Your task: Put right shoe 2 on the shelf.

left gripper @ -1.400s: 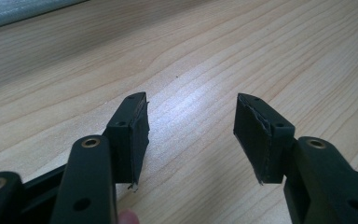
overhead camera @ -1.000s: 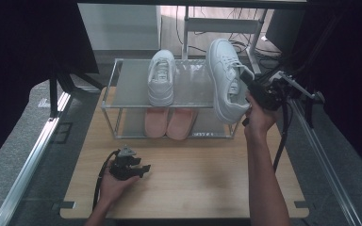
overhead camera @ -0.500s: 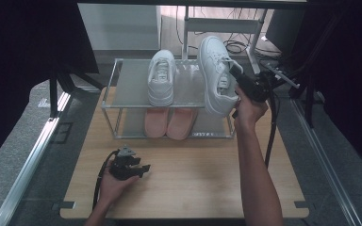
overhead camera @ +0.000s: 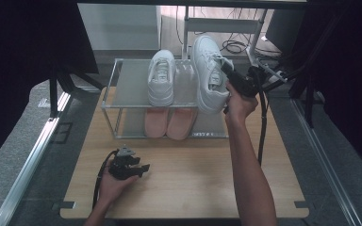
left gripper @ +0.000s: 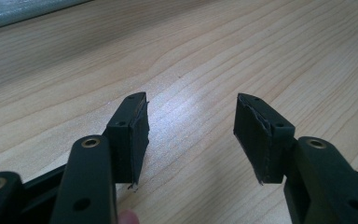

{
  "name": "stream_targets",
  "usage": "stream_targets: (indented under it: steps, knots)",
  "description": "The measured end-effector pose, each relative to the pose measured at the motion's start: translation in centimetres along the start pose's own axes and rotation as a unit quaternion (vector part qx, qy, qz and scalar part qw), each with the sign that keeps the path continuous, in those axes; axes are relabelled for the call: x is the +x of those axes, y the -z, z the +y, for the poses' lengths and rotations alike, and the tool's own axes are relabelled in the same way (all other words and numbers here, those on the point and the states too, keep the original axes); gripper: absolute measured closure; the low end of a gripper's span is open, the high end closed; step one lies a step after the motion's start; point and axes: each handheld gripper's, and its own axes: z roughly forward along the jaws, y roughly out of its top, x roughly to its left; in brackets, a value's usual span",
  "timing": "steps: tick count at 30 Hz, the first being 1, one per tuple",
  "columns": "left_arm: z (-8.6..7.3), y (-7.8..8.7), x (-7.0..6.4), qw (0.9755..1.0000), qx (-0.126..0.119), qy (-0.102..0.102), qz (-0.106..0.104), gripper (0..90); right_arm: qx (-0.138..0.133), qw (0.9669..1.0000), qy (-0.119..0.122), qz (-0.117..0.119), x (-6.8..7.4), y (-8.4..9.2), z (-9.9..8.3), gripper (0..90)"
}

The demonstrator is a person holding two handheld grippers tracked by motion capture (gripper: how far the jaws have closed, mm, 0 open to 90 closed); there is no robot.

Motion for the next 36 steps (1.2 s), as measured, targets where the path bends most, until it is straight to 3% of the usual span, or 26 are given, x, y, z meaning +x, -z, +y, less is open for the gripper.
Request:
stream_targets:
  steps: [18,29,36]
  knots:
    - [0.0,0.3,0.2,1.0,-0.005,0.002,-0.001,45.7,0.024,0.9993,0.013,-0.027,2.1,-3.7,-0.7,81.2]
    - [0.0,0.3,0.5,1.0,-0.004,0.005,0.0,45.7,0.037,0.9979,0.015,-0.052,2.7,-5.9,-1.5,80.3]
    - [0.0,0.4,0.5,1.0,-0.005,0.008,0.0,45.7,0.061,0.996,0.019,-0.062,2.9,-7.7,-2.2,77.9]
